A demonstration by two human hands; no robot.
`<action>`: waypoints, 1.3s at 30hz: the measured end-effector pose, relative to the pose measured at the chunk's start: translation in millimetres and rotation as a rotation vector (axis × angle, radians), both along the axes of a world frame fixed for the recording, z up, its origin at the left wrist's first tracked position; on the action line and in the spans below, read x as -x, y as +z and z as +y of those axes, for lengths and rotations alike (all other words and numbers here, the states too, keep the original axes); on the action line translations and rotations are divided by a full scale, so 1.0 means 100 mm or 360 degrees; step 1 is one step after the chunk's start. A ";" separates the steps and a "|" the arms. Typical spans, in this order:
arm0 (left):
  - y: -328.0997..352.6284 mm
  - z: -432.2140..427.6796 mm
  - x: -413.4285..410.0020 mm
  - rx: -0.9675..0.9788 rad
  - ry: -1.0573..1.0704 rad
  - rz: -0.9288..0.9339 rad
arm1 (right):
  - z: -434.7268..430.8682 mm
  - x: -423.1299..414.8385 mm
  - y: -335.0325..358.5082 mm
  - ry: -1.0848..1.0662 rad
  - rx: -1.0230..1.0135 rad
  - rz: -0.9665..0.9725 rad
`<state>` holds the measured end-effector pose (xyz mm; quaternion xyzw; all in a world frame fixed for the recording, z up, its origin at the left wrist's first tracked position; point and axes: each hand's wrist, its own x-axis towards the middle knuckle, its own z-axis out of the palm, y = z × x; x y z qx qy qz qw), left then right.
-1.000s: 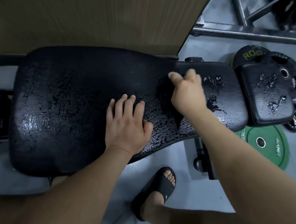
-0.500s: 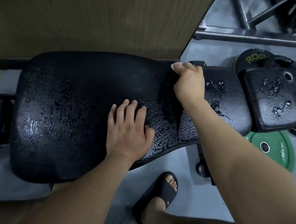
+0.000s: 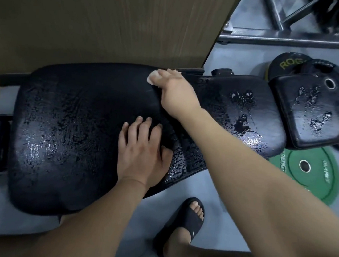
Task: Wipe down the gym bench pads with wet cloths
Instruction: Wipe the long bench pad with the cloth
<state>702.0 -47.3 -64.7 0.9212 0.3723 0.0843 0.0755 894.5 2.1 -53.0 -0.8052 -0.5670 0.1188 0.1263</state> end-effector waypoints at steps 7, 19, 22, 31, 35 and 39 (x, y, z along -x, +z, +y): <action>-0.03 0.00 -0.01 -0.0008 0.0001 -0.0012 | -0.51 -0.80 0.04 -0.0594 0.0065 -0.0170; -0.02 -0.01 0.00 -0.0009 -0.0004 -0.0044 | -1.54 0.38 0.09 0.0041 -0.0132 -0.0105; -0.05 -0.01 0.00 -0.0020 0.0004 -0.0053 | -1.94 0.51 0.09 0.0092 -0.0160 -0.0105; -0.05 0.00 0.01 0.0020 -0.0012 -0.0023 | -1.15 0.12 0.07 -0.0237 -0.0142 -0.0293; -0.02 0.00 0.01 0.0063 -0.0024 0.0001 | -1.63 0.61 0.10 -0.0100 -0.0144 -0.0256; 0.16 0.05 0.11 0.0234 -0.0137 0.0104 | -1.91 0.92 0.12 -0.0120 -0.0146 -0.0164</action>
